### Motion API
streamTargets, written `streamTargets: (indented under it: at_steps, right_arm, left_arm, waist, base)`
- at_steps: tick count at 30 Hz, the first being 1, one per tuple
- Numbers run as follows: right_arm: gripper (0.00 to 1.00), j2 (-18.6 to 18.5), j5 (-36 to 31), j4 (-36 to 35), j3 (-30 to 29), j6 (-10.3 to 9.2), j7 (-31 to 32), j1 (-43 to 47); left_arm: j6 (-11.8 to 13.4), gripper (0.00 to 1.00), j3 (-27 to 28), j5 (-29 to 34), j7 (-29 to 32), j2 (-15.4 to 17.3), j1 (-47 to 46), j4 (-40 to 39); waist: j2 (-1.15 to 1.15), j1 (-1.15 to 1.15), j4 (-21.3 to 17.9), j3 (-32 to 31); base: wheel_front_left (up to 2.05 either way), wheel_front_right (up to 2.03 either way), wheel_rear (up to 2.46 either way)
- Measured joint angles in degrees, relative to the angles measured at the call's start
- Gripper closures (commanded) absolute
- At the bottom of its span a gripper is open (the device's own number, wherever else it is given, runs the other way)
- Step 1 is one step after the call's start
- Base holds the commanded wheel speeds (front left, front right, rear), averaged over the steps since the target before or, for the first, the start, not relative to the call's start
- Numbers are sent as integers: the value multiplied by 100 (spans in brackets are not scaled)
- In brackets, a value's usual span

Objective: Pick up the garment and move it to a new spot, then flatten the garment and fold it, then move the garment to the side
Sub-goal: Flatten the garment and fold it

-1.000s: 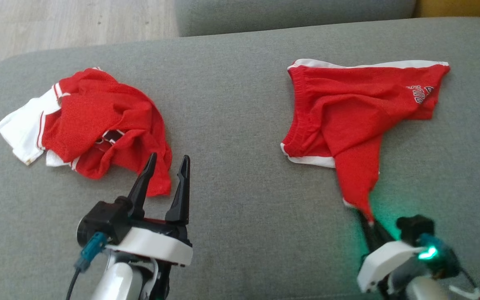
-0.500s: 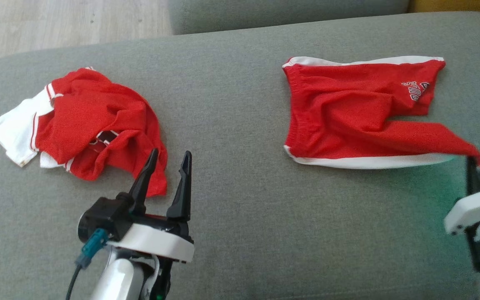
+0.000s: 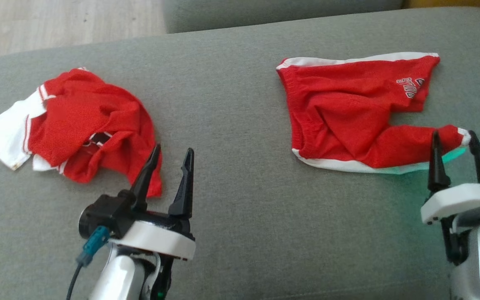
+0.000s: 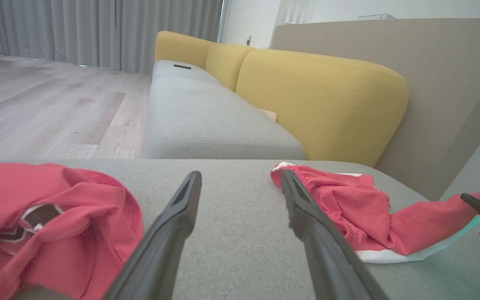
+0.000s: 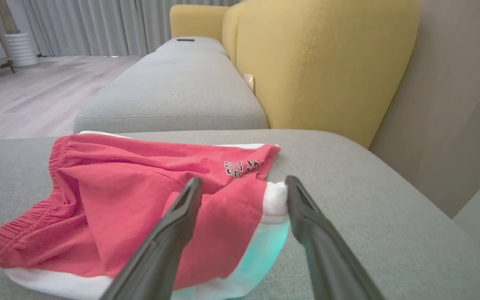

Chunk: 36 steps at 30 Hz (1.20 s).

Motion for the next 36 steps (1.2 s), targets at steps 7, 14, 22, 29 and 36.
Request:
streamTargets:
  at_steps: [7, 14, 22, 29, 36]
  right_arm:
    - [0, 141, 364, -254, 372, 0, -233, 279]
    - [0, 157, 619, -360, 561, 0, -396, 274]
    - [0, 155, 666, -402, 612, 0, -448, 253]
    - [0, 155, 727, -401, 751, 0, -485, 118]
    - [0, 156, 808, -392, 870, 0, -552, 45]
  left_arm:
    - [-64, 0, -75, 94, 0, 0, -236, 3]
    - [-308, 0, -348, 254, 0, -2, -599, 255]
    - [-561, 0, -1138, 403, 1, -7, -1371, 1443]
    - [-605, 0, -1468, 479, 1, -11, -1972, 2453]
    - [-593, 0, -1728, 825, 1, -11, -2473, 3199]
  waist:
    - [0, 0, -320, 63]
    - [0, 0, -626, 194]
    - [0, 0, -934, 439]
    - [0, 0, -1194, 636]
    - [0, 0, -1448, 823]
  base:
    - [0, 0, 0]
    - [0, 0, 0]
    - [0, 0, 0]
    - [0, 0, 0]
    - [0, 0, 0]
